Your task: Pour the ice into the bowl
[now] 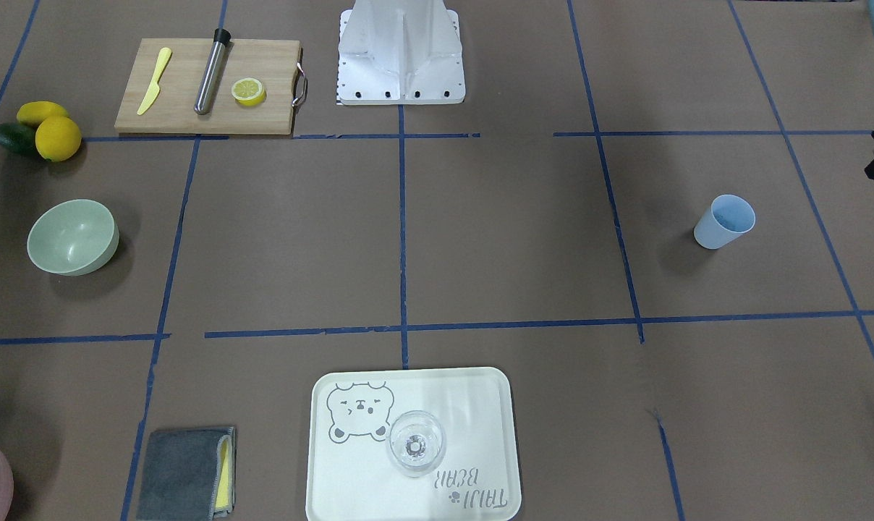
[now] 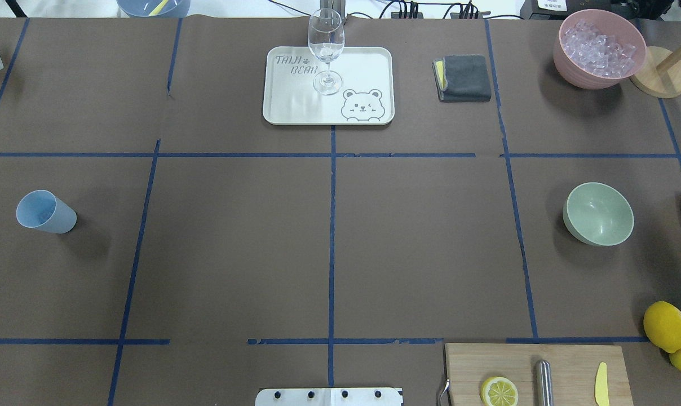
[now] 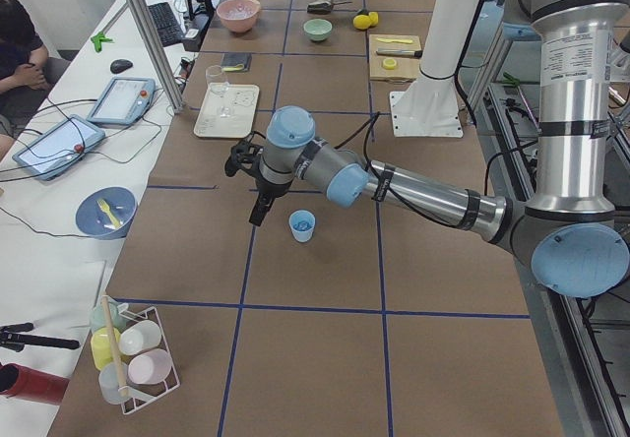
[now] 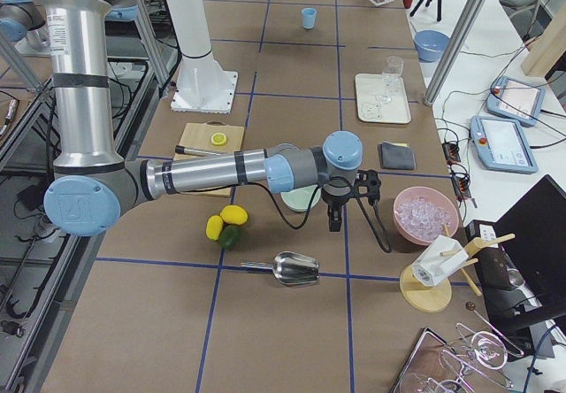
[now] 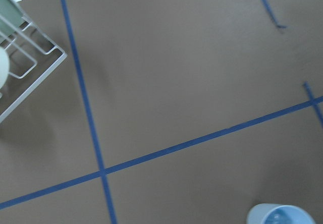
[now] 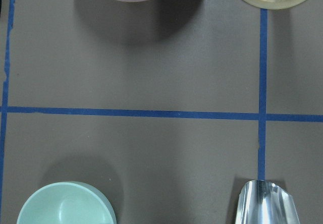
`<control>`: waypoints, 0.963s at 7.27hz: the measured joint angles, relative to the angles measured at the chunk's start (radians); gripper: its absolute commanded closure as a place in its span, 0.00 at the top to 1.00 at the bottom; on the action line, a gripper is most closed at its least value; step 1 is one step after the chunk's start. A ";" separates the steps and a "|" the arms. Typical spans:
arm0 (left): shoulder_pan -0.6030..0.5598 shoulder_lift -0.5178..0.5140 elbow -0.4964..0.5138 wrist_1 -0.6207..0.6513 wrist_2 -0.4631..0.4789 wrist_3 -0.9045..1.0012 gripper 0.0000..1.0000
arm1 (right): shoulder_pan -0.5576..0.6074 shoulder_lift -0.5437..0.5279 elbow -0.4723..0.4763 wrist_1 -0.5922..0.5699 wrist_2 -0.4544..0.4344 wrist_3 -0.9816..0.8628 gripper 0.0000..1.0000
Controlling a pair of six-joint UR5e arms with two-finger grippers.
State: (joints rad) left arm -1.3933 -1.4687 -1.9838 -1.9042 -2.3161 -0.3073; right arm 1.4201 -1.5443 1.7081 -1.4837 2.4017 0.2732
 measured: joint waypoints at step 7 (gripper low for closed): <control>0.242 0.337 -0.147 -0.488 0.341 -0.427 1.00 | -0.274 -0.166 -0.020 0.532 -0.143 0.508 1.00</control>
State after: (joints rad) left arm -1.1514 -1.1319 -2.1304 -2.3927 -1.9746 -0.7339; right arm 1.1458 -1.7101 1.6880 -0.9516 2.2589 0.7811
